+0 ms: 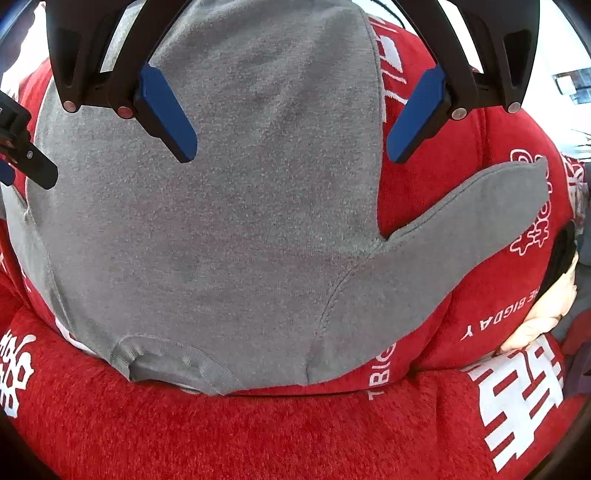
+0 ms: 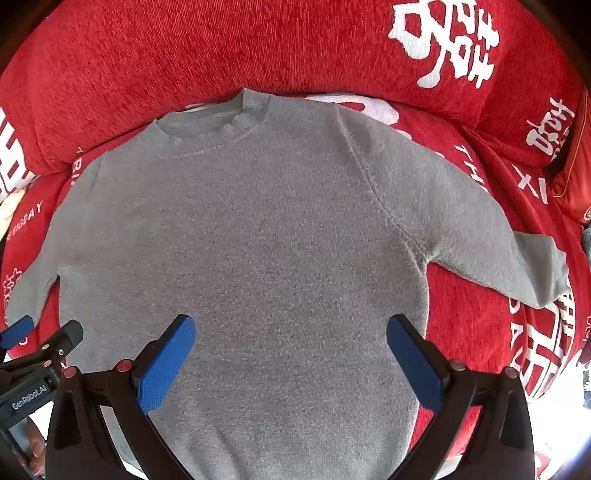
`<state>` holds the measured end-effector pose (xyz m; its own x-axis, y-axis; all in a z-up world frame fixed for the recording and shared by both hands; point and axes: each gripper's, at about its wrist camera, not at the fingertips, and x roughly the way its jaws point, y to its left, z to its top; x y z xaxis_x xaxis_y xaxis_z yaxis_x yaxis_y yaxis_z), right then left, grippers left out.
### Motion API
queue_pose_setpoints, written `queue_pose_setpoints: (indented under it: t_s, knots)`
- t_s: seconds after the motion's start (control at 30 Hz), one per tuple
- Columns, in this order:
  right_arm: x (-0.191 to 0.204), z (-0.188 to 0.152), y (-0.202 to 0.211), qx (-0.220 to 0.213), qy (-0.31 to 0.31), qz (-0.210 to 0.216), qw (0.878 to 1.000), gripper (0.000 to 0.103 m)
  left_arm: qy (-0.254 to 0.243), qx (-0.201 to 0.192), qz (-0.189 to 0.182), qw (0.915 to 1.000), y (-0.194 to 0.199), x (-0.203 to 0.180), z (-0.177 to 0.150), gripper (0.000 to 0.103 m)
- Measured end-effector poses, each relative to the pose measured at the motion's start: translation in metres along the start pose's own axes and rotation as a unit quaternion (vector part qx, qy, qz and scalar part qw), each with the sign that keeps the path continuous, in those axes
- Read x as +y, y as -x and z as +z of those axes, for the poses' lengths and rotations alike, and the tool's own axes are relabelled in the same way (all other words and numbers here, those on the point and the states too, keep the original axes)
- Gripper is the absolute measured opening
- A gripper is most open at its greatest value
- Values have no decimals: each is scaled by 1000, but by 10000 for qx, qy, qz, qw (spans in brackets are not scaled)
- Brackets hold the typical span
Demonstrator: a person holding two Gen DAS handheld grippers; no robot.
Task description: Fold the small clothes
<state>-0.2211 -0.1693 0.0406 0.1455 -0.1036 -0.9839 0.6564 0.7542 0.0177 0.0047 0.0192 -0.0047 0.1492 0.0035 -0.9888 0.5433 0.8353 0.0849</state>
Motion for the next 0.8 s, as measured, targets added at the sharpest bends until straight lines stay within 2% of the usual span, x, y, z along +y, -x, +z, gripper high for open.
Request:
queue_pose_setpoints:
  t_s: [0.23, 0.4, 0.8]
  knots:
    - [3, 0, 0, 2, -7, -18, 10000, 103, -54, -5, 99, 9999, -1, -2, 0, 103]
    - [3, 0, 0, 17, -3, -21, 10000, 103, -84, 36, -84, 9999, -3, -2, 0, 103]
    - [3, 0, -2, 56, 33, -52, 10000, 103, 1, 96, -143, 9999, -6, -1, 1, 103]
